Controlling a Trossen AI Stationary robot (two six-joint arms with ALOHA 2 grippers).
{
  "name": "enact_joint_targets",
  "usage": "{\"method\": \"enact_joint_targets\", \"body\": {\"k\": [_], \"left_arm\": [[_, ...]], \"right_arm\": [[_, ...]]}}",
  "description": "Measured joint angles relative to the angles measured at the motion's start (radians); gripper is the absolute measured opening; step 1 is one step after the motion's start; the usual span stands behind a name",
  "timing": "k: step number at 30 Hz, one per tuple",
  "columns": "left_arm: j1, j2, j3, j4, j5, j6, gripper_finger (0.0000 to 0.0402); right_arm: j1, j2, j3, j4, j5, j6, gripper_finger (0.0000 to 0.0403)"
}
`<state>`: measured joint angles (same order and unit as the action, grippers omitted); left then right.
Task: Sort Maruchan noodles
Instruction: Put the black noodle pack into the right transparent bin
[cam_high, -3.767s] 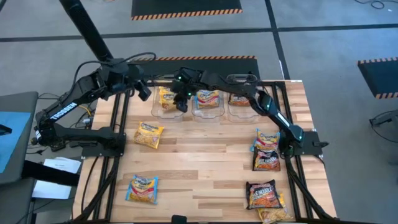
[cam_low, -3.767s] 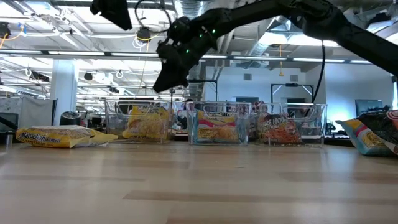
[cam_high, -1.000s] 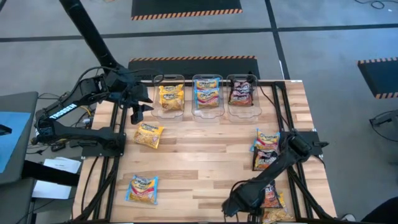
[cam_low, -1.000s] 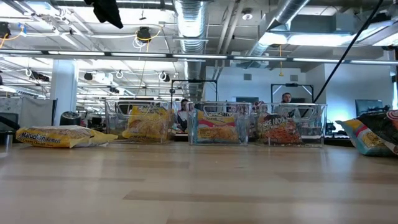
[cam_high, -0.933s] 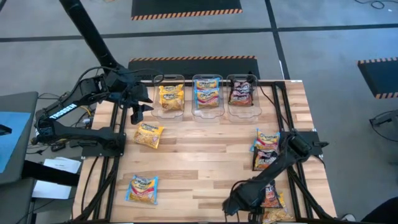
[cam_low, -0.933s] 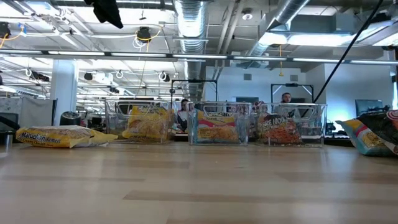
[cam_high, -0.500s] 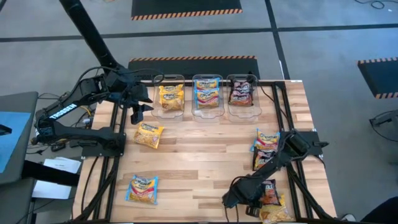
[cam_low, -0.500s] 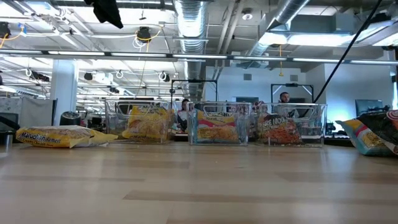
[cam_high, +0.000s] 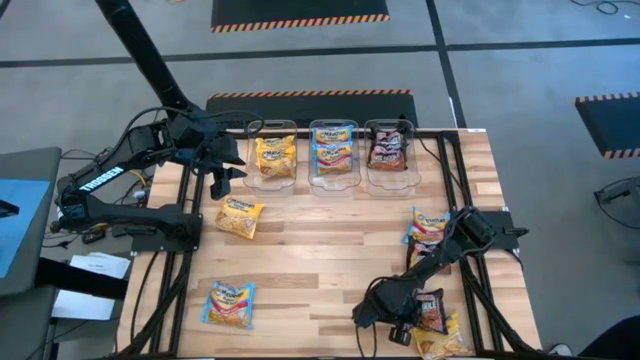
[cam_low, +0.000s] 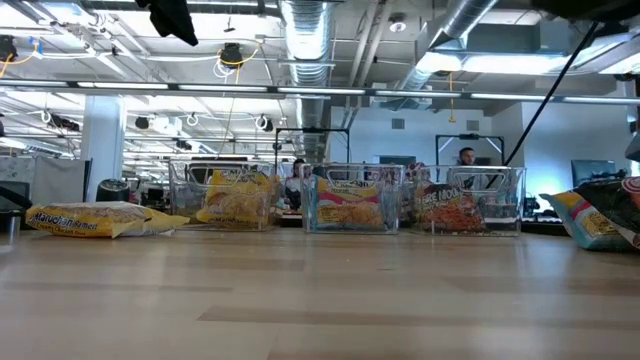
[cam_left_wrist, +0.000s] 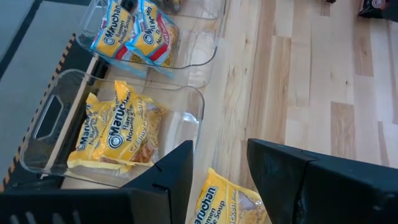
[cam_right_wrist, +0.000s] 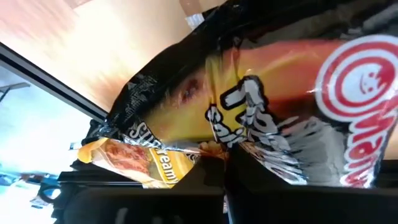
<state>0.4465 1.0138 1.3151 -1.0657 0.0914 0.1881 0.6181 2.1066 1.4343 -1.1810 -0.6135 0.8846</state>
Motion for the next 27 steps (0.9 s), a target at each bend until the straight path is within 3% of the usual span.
{"method": "enact_joint_targets", "body": {"k": [7,17,27], "left_arm": [[0.000,0.000,0.000,0.000,0.000,0.013,0.0141],[0.000,0.000,0.000,0.001,0.000,0.012,0.0141],[0.000,0.000,0.000,0.001,0.000,0.012,0.0141]], "right_arm": [[0.002,0.003,0.099,-0.067,0.062,0.013,0.0005],[-0.020,0.001,0.336,-0.235,0.252,0.110,0.0003],[-0.110,0.000,0.494,-0.327,0.404,0.056,0.0003]]}}
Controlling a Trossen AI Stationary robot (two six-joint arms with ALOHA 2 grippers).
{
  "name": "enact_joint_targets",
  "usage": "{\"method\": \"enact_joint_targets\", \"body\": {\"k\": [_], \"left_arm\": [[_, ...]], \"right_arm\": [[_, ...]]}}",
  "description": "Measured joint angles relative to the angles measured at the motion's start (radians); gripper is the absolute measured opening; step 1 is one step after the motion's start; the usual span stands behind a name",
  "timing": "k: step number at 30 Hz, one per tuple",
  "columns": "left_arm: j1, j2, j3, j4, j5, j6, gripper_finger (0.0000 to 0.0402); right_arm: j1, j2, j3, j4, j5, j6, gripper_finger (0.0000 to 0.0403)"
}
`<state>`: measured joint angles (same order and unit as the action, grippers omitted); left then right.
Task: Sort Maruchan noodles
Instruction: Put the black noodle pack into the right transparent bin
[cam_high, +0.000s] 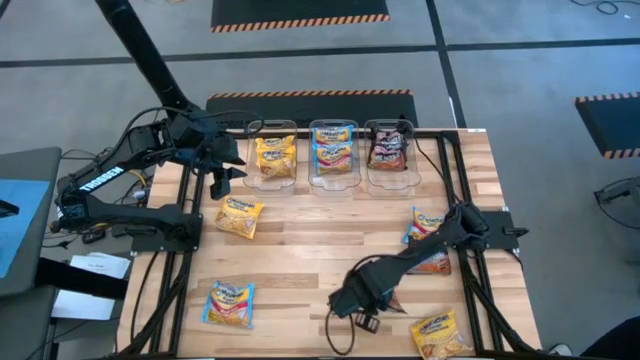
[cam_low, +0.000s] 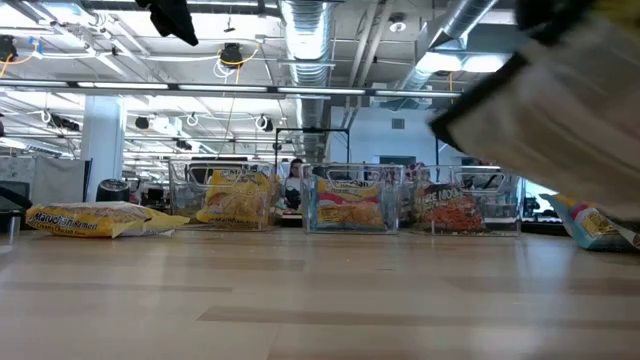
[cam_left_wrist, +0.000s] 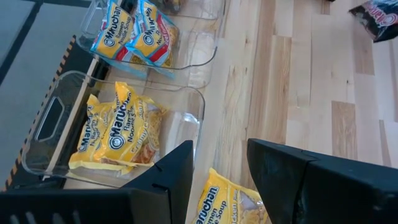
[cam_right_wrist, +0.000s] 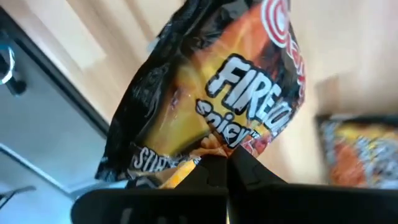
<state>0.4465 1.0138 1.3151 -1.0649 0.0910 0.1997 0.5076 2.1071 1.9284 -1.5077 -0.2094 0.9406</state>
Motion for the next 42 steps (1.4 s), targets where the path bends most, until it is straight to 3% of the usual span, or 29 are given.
{"method": "enact_joint_targets", "body": {"k": [12,31,42], "left_arm": [[0.000,0.000,0.000,0.000,-0.009,-0.001,0.0141],[0.000,0.000,0.000,0.011,-0.106,-0.029,0.0141],[0.000,0.000,0.000,0.049,-0.239,-0.032,0.0141]], "right_arm": [[-0.208,-0.019,0.145,-0.064,0.245,-0.247,0.0003],[-0.671,-0.222,0.146,-0.063,0.636,-0.699,0.0003],[-0.862,-0.233,0.096,-0.063,0.857,-0.779,0.0003]]}}
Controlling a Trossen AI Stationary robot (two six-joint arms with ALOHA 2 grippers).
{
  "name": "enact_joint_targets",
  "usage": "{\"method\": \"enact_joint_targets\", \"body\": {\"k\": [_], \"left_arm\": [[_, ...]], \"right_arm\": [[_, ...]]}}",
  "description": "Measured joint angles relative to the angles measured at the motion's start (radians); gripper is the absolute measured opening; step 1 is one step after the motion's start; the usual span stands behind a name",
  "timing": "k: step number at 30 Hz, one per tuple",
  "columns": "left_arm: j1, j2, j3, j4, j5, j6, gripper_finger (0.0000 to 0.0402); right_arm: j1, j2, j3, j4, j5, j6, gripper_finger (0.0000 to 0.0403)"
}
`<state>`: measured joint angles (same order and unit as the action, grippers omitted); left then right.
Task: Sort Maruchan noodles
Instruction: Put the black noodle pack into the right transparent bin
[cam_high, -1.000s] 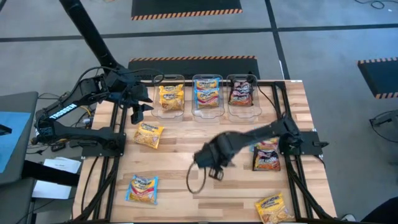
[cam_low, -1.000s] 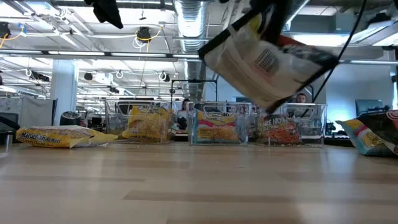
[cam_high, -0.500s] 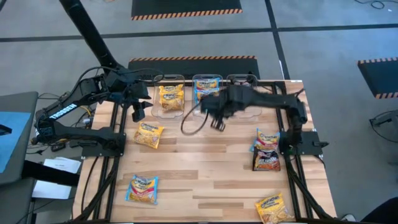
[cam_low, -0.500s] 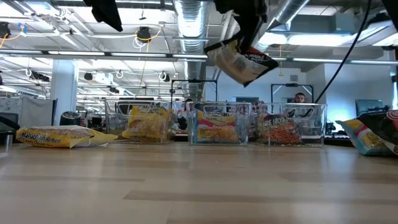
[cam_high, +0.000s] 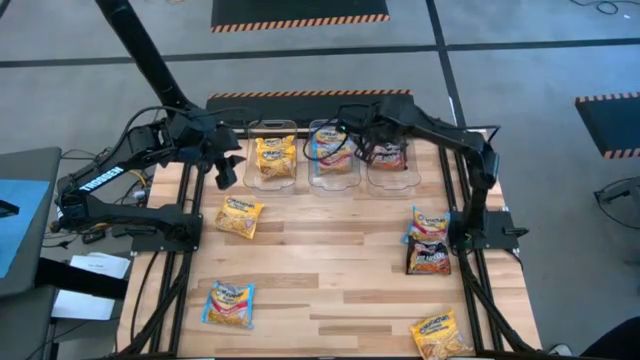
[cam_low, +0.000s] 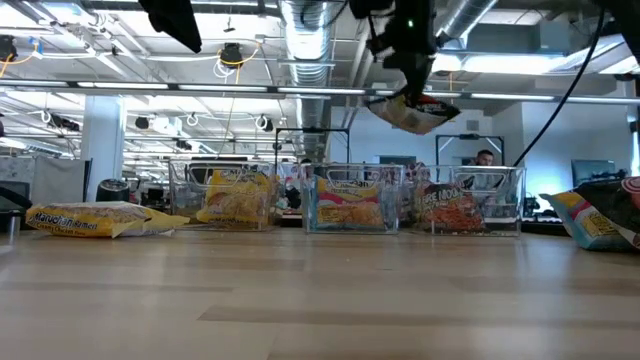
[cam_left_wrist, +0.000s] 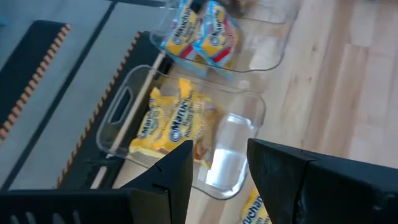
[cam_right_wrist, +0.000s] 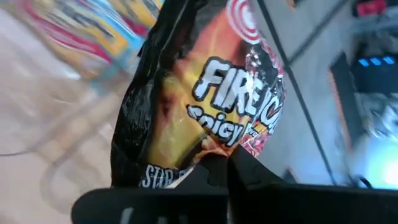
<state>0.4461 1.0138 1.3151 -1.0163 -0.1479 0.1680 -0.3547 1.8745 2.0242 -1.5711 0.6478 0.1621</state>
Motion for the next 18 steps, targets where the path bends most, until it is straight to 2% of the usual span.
{"method": "enact_joint_targets", "body": {"k": [11,18], "left_arm": [[0.000,0.000,0.000,0.064,-0.076,0.004,0.0141],[0.000,0.001,0.000,0.100,-0.103,0.004,0.0141]], "right_arm": [[-0.045,-0.013,-0.278,0.002,0.123,0.053,0.0003],[-0.046,-0.012,-0.432,0.077,0.140,0.109,0.0003]]}}
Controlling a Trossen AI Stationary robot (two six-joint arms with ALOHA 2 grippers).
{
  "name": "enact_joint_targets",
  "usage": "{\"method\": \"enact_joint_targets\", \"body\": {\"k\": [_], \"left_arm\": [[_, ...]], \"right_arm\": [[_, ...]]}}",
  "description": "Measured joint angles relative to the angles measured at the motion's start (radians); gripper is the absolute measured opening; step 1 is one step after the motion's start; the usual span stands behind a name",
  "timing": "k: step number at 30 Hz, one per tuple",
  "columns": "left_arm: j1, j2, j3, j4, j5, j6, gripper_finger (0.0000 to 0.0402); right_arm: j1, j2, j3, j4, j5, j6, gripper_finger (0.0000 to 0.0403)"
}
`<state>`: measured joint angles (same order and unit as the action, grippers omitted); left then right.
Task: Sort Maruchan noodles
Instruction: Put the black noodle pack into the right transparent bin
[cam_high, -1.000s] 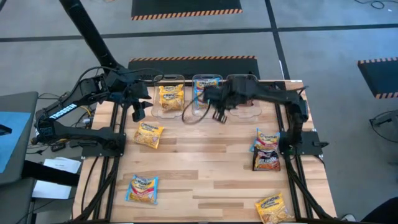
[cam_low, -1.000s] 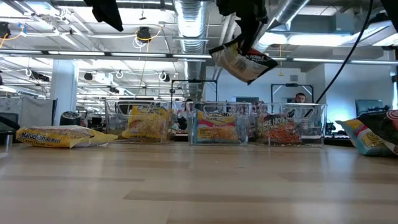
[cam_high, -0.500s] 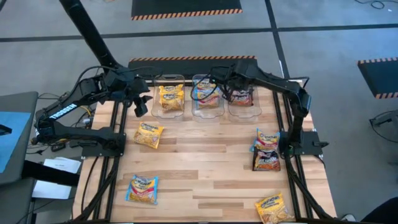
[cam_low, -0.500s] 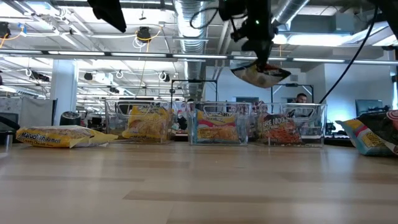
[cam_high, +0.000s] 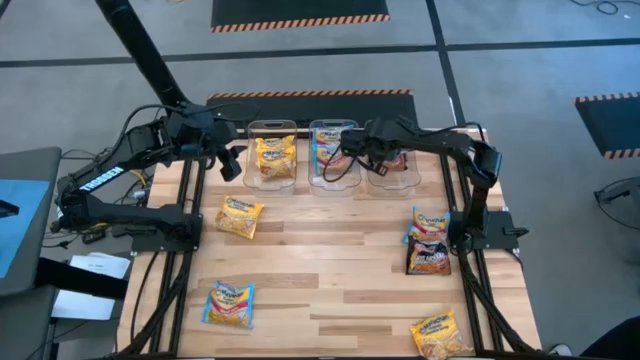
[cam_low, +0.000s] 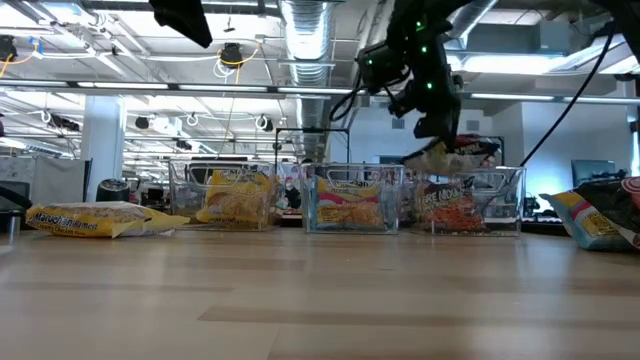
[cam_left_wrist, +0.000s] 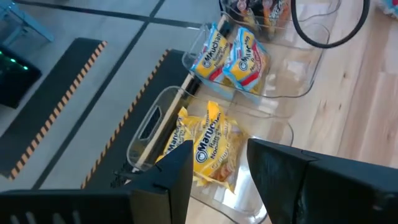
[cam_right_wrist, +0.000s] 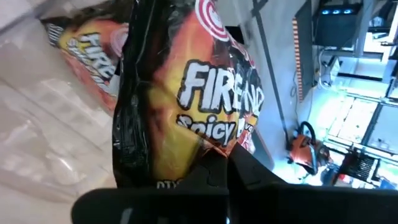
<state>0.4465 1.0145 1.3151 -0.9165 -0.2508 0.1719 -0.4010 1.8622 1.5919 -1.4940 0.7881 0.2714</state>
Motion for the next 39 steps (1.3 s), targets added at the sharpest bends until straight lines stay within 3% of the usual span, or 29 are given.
{"method": "enact_joint_targets", "body": {"k": [11,23,39], "left_arm": [[0.000,0.000,0.000,-0.001,0.000,-0.012,0.0141],[0.000,0.000,0.000,0.000,-0.028,-0.019,0.0141],[0.000,0.000,0.000,0.000,-0.031,-0.019,0.0141]], "right_arm": [[0.018,0.000,-0.130,0.095,-0.033,0.002,0.0003],[0.052,0.001,-0.163,0.203,-0.229,0.000,0.0004],[-0.066,0.008,-0.234,0.250,-0.390,-0.079,0.0005]]}}
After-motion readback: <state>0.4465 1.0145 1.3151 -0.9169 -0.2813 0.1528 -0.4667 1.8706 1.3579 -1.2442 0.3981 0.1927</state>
